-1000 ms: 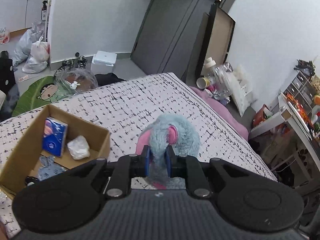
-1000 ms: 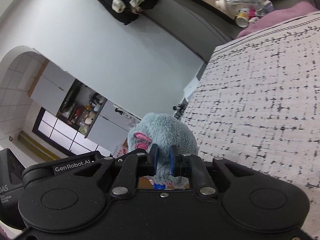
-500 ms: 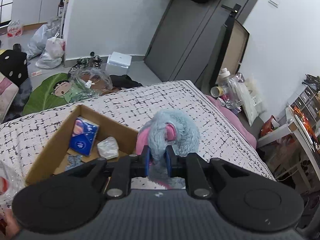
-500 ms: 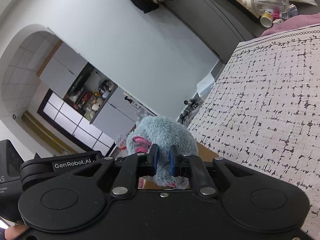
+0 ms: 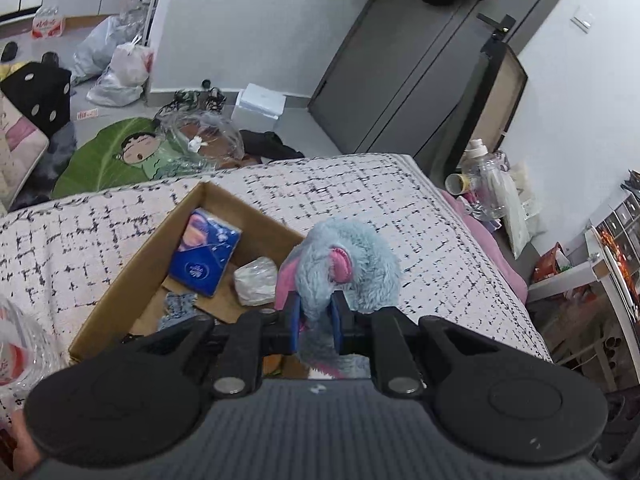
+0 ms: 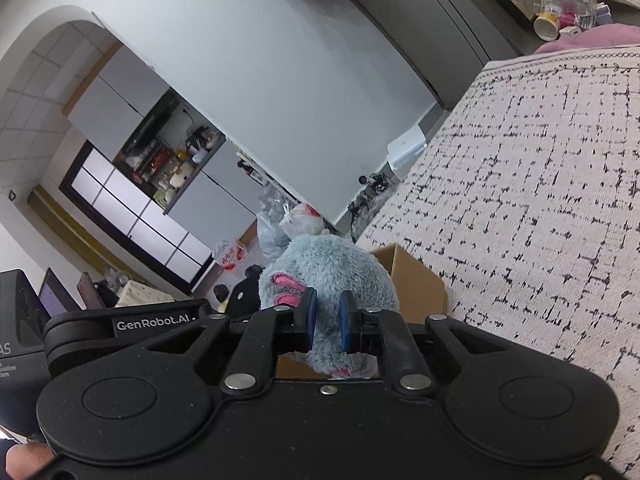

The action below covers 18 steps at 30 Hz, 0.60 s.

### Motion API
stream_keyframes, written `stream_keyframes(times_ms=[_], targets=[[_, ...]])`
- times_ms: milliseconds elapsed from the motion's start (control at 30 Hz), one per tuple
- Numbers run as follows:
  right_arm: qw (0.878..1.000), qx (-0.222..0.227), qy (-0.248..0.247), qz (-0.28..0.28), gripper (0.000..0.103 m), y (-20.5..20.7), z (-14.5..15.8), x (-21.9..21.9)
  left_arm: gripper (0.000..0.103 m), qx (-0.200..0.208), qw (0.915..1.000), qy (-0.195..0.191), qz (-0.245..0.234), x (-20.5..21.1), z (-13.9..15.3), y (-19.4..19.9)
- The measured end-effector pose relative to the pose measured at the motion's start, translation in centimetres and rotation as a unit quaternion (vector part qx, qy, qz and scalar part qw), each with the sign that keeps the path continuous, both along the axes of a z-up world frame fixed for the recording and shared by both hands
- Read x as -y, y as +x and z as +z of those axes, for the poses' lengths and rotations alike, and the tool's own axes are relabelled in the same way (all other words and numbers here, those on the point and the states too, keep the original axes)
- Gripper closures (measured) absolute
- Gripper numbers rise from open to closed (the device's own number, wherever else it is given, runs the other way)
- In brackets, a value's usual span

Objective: Organize soft objects
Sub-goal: 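Carry the plush mouse with both grippers over the cardboard box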

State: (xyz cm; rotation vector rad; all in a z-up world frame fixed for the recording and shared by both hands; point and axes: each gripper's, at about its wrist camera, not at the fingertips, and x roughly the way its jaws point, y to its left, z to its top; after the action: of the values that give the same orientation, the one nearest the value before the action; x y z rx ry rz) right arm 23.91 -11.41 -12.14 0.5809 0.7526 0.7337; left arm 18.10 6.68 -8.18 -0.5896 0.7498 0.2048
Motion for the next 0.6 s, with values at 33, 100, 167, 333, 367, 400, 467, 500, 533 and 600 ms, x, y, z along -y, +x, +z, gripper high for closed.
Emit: stream_keyframes(times_ms=[33,100,167,333,367,400,467,500,533,600], targets=[[1.0,0.0,-0.002,0.002,0.09,-0.1,-0.1,-0.2,0.09,-0.004,1.0,-0.002,0.003,-0.3,-0.4,0.0],[1.0,0.002,-0.007,0.005,0.09,-0.2,-0.2,-0.8,0.092,-0.009,0.9999,-0.008,0.008,-0.9,-1.1,0.0],[1.0,0.002,-0.012,0.007,0.09,-0.2,-0.3,-1.2,0.093,-0.01,0.9998,-0.015,0.012,-1.5,-1.6,0.0],[1.0,-0.009,-0.017,0.004,0.088,0.1,-0.5,-1.4,0.094,-0.014,0.9992,-0.034,0.019,-2.5,-2.6,0.3],[1.0,-0.01,-0.018,0.001,0.088,0.1,-0.5,-1.5,0.095,-0.013,0.9992,-0.033,0.018,-2.6,-2.7,0.4],[1.0,-0.01,-0.021,-0.003,0.088,0.1,-0.5,-1.4,0.095,-0.012,0.9993,-0.031,0.018,-2.7,-2.7,0.5],[0.999,-0.016,-0.028,-0.011,0.088,0.3,-0.7,-1.3,0.095,-0.013,0.9993,-0.028,0.02,-3.0,-2.7,0.7],[0.999,-0.022,-0.029,-0.015,0.088,0.5,-0.9,-1.2,0.095,-0.013,0.9993,-0.028,0.022,-3.1,-2.8,0.8],[0.999,-0.027,-0.031,-0.02,0.088,0.7,-1.1,-1.0,0.095,-0.013,0.9992,-0.029,0.023,-3.3,-2.9,1.0],[0.998,-0.037,-0.032,-0.027,0.088,1.0,-1.4,-0.8,0.095,-0.015,0.9992,-0.027,0.024,-3.4,-3.0,1.1]])
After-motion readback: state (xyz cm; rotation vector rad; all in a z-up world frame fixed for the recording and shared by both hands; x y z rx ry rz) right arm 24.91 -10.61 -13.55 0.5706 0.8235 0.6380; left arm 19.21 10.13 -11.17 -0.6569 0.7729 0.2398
